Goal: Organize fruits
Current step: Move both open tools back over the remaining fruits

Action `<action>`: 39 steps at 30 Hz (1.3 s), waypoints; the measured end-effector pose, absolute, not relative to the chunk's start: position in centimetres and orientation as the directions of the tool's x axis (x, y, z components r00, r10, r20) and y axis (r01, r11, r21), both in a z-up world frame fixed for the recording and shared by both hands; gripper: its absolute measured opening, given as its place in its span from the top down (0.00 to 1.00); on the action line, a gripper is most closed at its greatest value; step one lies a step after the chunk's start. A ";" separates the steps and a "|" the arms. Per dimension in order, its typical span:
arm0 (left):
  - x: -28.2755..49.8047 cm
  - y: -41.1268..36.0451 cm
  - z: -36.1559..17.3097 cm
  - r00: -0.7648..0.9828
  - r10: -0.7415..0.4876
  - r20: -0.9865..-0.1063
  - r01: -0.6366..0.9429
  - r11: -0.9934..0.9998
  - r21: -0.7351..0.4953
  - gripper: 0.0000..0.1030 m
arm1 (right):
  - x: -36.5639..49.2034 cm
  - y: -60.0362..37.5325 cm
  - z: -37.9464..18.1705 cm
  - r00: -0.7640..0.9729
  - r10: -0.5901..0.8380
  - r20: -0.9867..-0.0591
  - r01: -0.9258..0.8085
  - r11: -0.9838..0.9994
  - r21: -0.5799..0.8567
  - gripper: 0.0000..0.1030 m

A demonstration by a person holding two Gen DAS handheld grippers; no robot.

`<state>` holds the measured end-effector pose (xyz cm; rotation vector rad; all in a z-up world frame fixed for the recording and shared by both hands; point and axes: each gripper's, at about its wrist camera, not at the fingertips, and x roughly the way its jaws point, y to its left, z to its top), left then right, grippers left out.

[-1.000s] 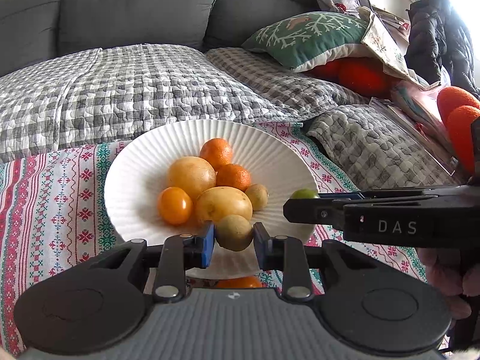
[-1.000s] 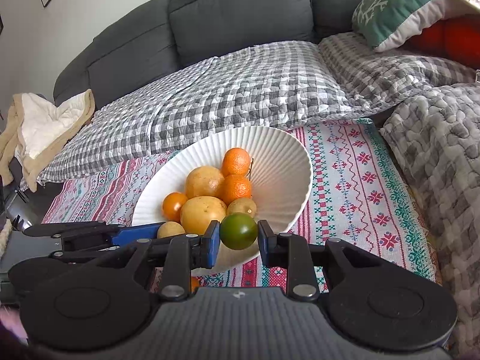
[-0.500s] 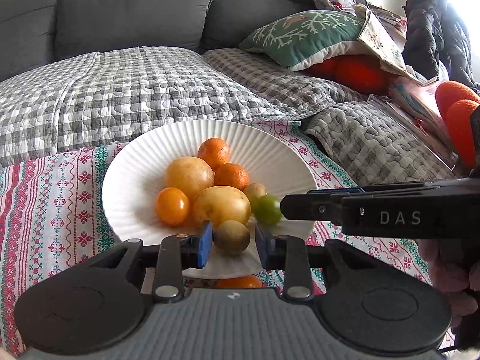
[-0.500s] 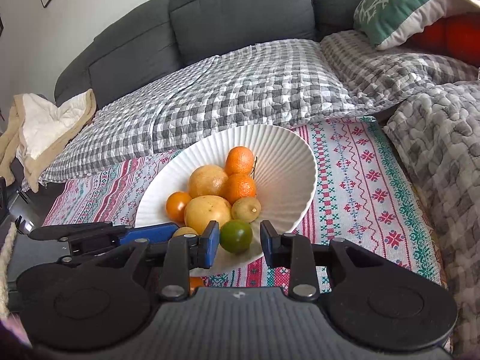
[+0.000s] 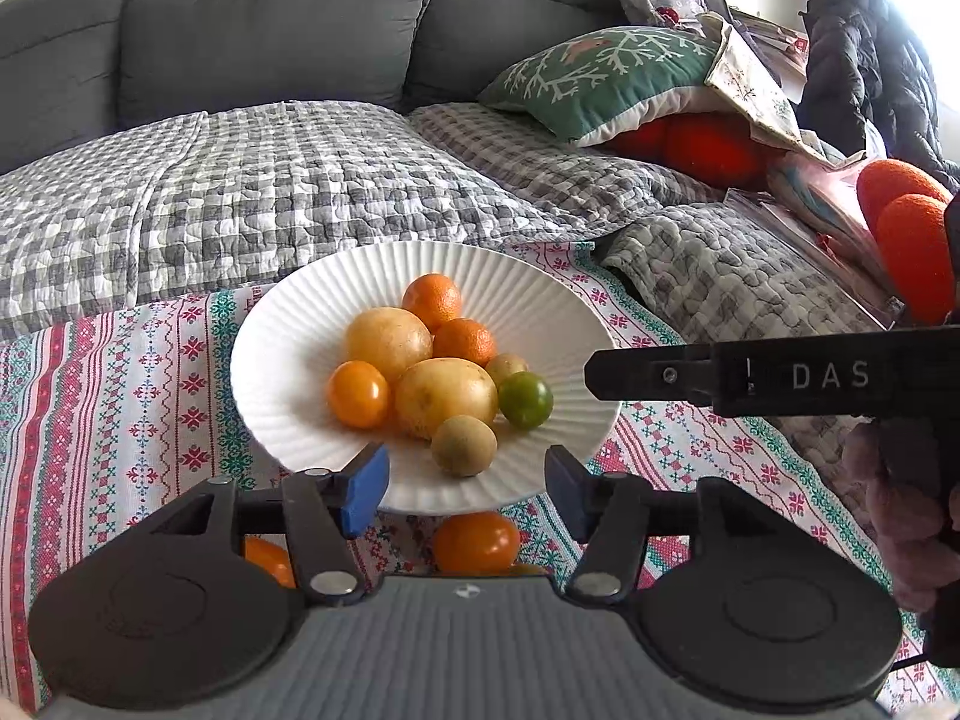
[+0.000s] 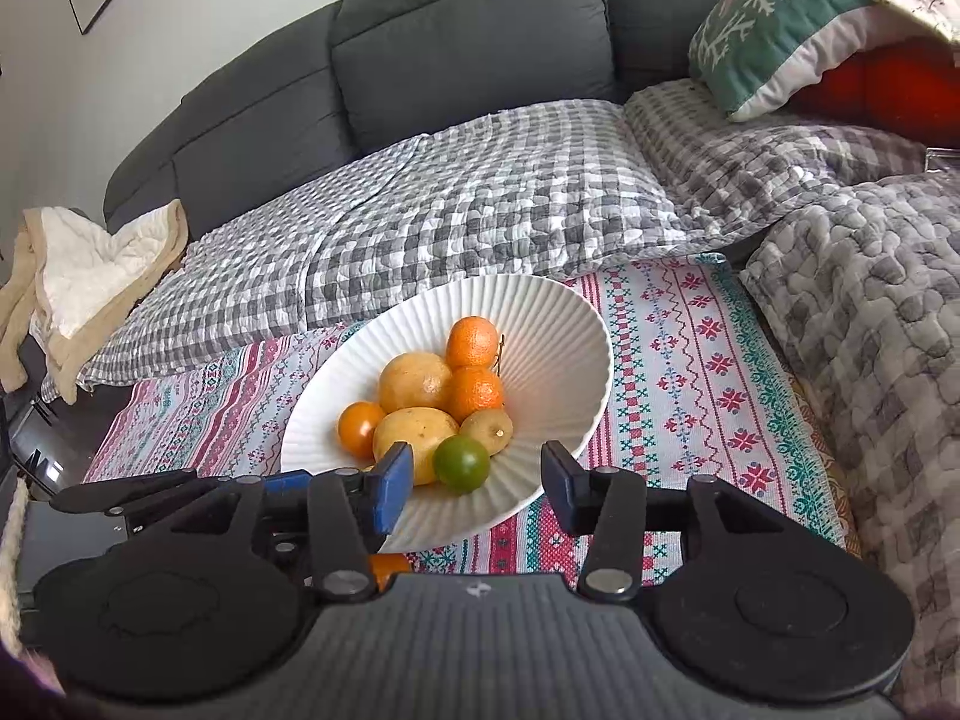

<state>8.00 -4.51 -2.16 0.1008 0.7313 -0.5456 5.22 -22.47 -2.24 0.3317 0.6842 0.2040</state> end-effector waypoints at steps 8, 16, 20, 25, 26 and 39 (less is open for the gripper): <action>6.6 -2.7 -1.3 0.614 -0.409 -0.676 0.508 0.859 -0.059 0.22 | 3.7 -21.8 -1.3 0.774 0.286 -0.565 -0.100 0.936 0.336 0.27; 5.5 0.1 -1.8 0.624 -0.363 -0.691 0.477 0.879 -0.031 0.07 | 2.6 -21.6 -1.1 0.796 0.264 -0.545 -0.109 0.948 0.300 0.07; 5.5 1.6 -2.7 0.624 -0.351 -0.698 0.438 0.897 -0.059 0.05 | 2.4 -21.3 -1.6 0.804 0.234 -0.546 -0.099 0.959 0.266 0.02; 5.4 2.5 -3.9 0.639 -0.314 -0.702 0.401 0.915 -0.045 0.05 | 2.0 -20.7 -2.4 0.799 0.222 -0.559 -0.111 0.968 0.225 0.01; 5.2 2.7 -4.0 0.652 -0.306 -0.694 0.393 0.919 -0.036 0.05 | 1.8 -20.5 -2.7 0.796 0.221 -0.563 -0.114 0.969 0.219 0.01; 4.4 3.8 -7.8 0.695 -0.234 -0.680 0.366 0.929 0.055 0.05 | 1.0 -17.4 -6.9 0.707 0.222 -0.671 -0.219 0.972 0.090 0.01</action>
